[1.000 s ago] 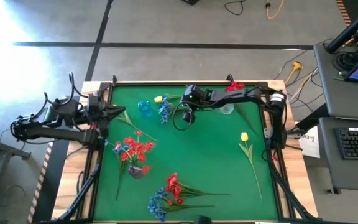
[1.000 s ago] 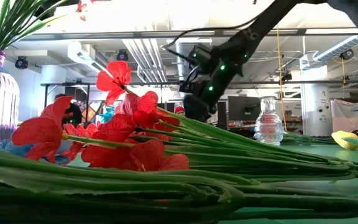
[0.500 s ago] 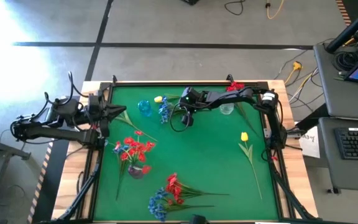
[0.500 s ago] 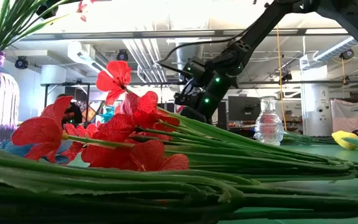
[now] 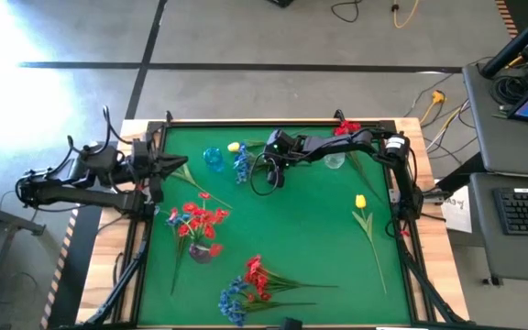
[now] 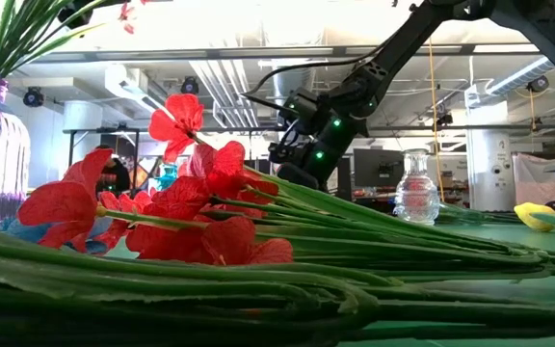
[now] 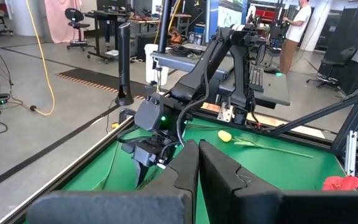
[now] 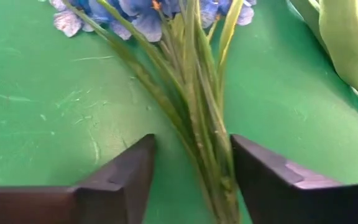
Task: Sort flowers into vase by color
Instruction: Put the top right blue flowers into the transparent vase
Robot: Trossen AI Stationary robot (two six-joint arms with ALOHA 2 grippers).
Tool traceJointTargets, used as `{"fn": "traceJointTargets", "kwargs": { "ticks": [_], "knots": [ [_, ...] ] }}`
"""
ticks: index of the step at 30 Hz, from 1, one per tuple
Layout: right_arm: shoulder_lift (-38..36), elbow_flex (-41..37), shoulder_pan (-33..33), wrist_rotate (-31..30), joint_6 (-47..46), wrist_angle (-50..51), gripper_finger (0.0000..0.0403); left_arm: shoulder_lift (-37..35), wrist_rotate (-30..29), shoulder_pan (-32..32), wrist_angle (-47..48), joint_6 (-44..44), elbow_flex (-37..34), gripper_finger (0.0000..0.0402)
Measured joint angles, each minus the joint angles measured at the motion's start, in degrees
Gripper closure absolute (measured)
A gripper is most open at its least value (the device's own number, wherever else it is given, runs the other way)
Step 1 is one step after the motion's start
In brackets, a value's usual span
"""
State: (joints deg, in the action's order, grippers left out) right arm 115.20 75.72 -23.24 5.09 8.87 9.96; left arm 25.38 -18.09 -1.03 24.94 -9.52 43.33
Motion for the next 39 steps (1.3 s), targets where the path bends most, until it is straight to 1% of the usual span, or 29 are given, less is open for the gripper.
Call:
{"fn": "traceJointTargets", "kwargs": {
  "ticks": [8, 11, 14, 16, 24, 28, 33, 39],
  "knots": [
    [-0.1, 0.0, 0.0, -0.1, -0.8, 0.1, 0.0326, 0.7, 0.0, 0.0, -0.5, 0.7, 0.0, 0.0401],
    [-0.7, -0.1, 0.1, -0.4, -1.3, 0.6, 0.0359, 1.0, 0.0, 0.0, -0.5, 0.7, 0.0, 0.0401],
    [-2.1, -0.2, 0.5, -0.5, -1.5, 0.7, 0.0383, 1.5, 0.0, 0.0, -0.5, 0.7, 0.0, 0.0401],
    [-3.4, -0.2, 0.9, -0.4, -1.5, 0.4, 0.0388, 1.9, 0.0, 0.0, -0.5, 0.7, 0.0, 0.0401],
    [-8.6, -0.3, 2.4, 1.4, -2.7, 0.2, 0.0385, 2.1, 0.2, 0.0, -1.4, 0.0, 0.0, 0.0401],
    [-10.2, -1.1, 3.1, 1.5, -2.9, -1.9, 0.0385, 1.9, 0.2, 0.0, -1.8, -0.2, 0.0, 0.0401],
    [-12.2, -2.8, 3.5, 2.9, -3.2, -8.1, 0.0385, 1.9, 0.6, 0.0, -1.8, -0.2, 0.0, 0.0401],
    [-15.9, -8.3, 3.5, 2.7, -4.5, -21.1, 0.0385, 1.8, 0.7, 0.0, -1.5, -0.2, 0.0, 0.0402]
  ]
}}
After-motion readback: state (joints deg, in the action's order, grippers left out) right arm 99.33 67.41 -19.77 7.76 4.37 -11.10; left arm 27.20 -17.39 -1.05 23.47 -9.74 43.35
